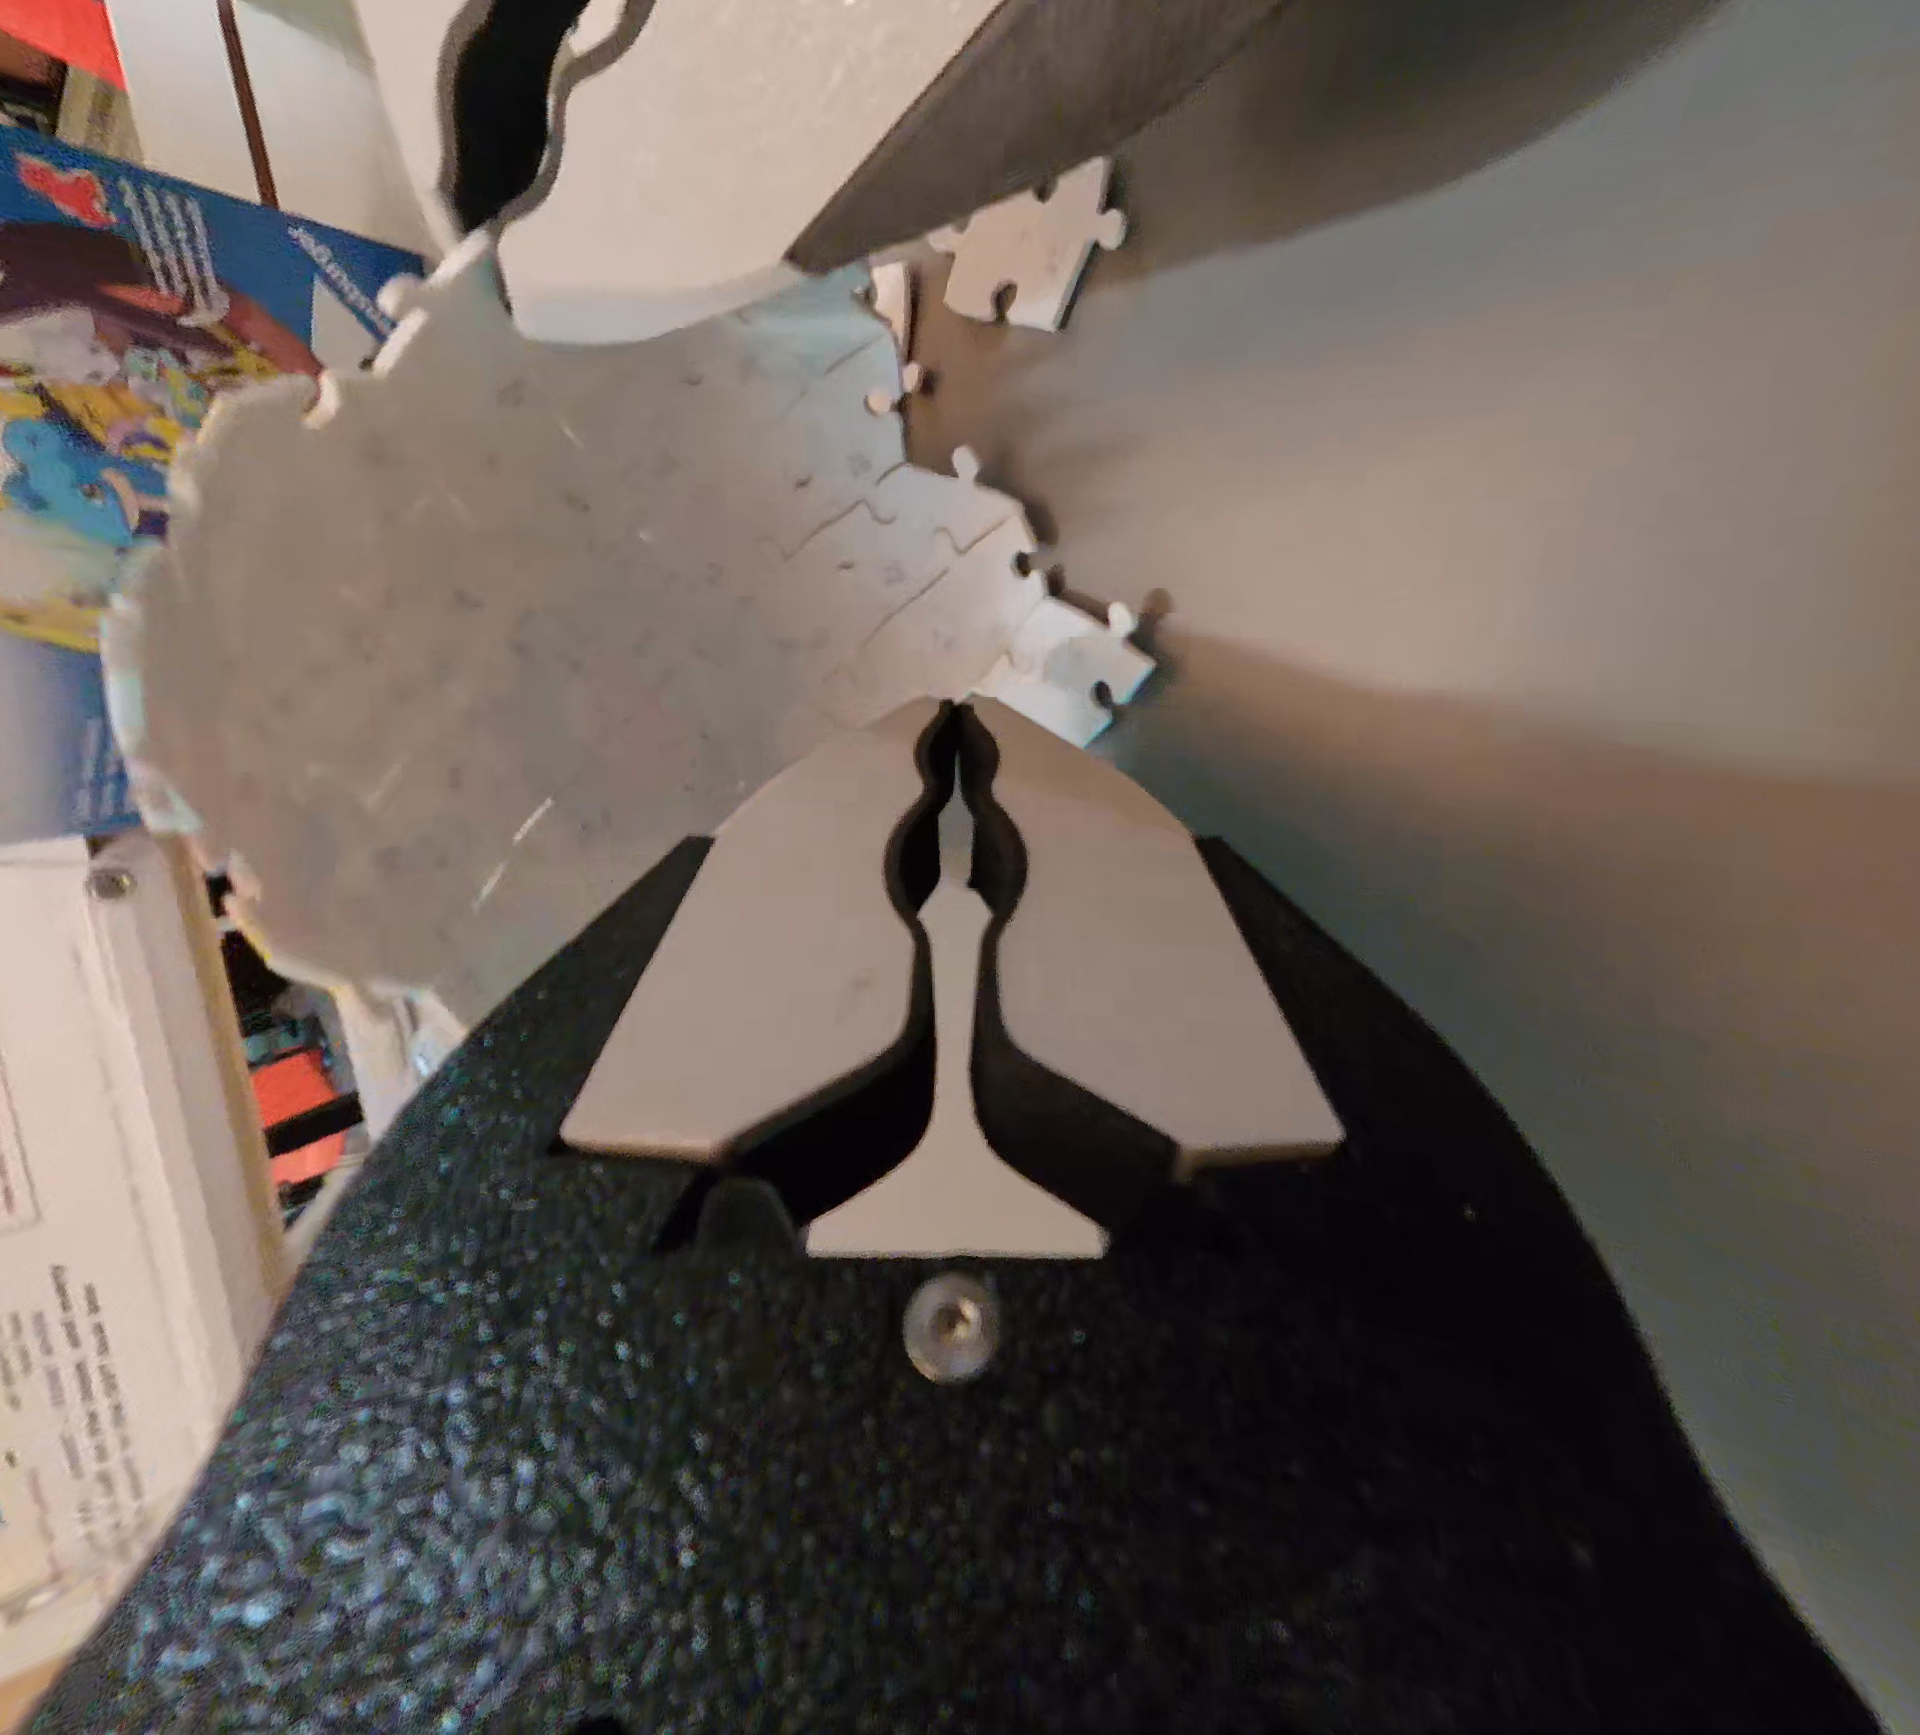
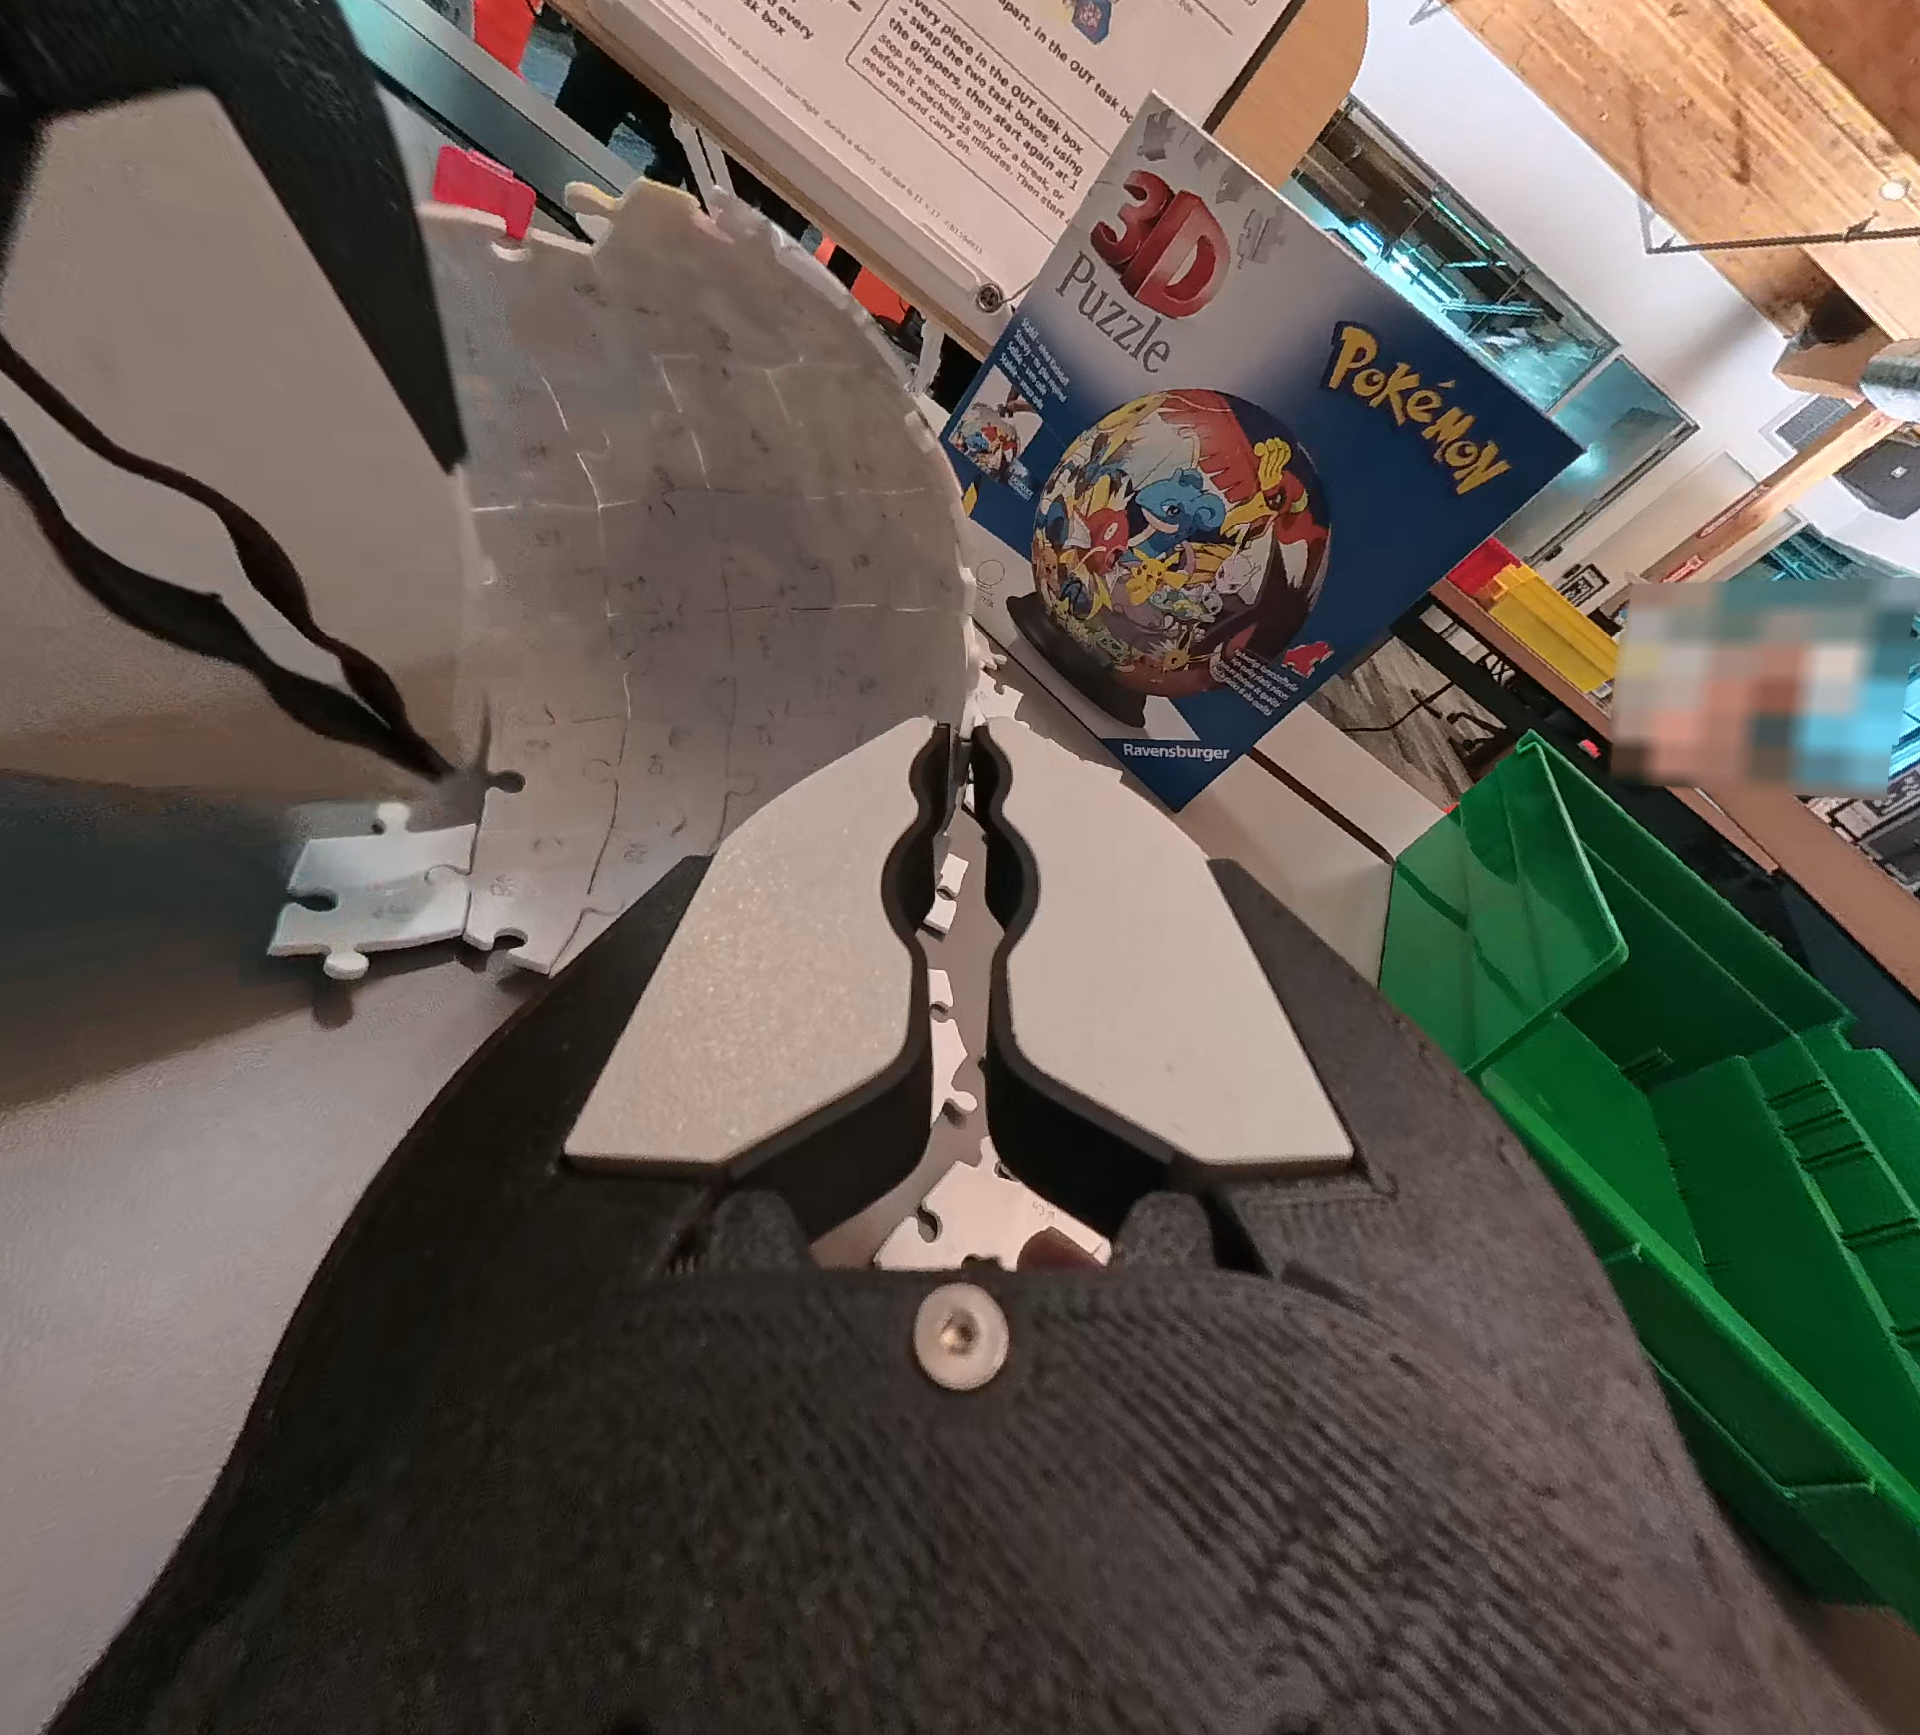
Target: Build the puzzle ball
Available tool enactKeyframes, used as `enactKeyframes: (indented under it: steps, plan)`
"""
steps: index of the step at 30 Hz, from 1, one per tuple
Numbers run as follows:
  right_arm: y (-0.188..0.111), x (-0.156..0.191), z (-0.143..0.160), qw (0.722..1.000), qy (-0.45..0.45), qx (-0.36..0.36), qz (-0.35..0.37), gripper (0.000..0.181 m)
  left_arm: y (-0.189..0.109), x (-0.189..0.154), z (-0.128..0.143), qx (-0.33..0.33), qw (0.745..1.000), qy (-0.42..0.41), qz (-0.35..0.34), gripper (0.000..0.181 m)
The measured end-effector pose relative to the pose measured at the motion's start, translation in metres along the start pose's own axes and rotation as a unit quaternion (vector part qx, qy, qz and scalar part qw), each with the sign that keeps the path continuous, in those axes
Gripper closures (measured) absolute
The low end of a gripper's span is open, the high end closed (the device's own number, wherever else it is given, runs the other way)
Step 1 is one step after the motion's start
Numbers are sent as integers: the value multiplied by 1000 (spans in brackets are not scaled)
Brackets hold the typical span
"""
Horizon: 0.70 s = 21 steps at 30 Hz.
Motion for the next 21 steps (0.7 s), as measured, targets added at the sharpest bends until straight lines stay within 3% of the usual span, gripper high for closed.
enactKeyframes:
  steps: [1,7,8,12,16,21]
  plan:
    - [0,0,0,1000,-1,1,0,177,-1,-2,1,-8,1000,-13,-1,181]
    - [0,0,0,1000,-1,1,2,177,10,-5,-9,-47,988,-150,3,175]
    - [0,0,0,1000,-1,1,2,177,13,-6,-10,-48,982,-183,12,181]
    - [0,0,0,1000,-1,0,2,178,21,-8,-2,-14,958,-283,35,176]
    - [0,0,0,1000,-1,1,2,178,19,-9,1,-3,942,-333,37,170]
    - [-1,0,0,1000,0,-1,2,178,20,-11,0,9,940,-340,34,172]
Point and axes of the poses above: each gripper's, where its closed fingertips meet, y out along the fingers, z out of its underside, x = y × z across the jaws, the point moved 2 cm from there along -y, back along the fingers, and after that the axes turned 13 degrees about -y, right-handed, at the moved point
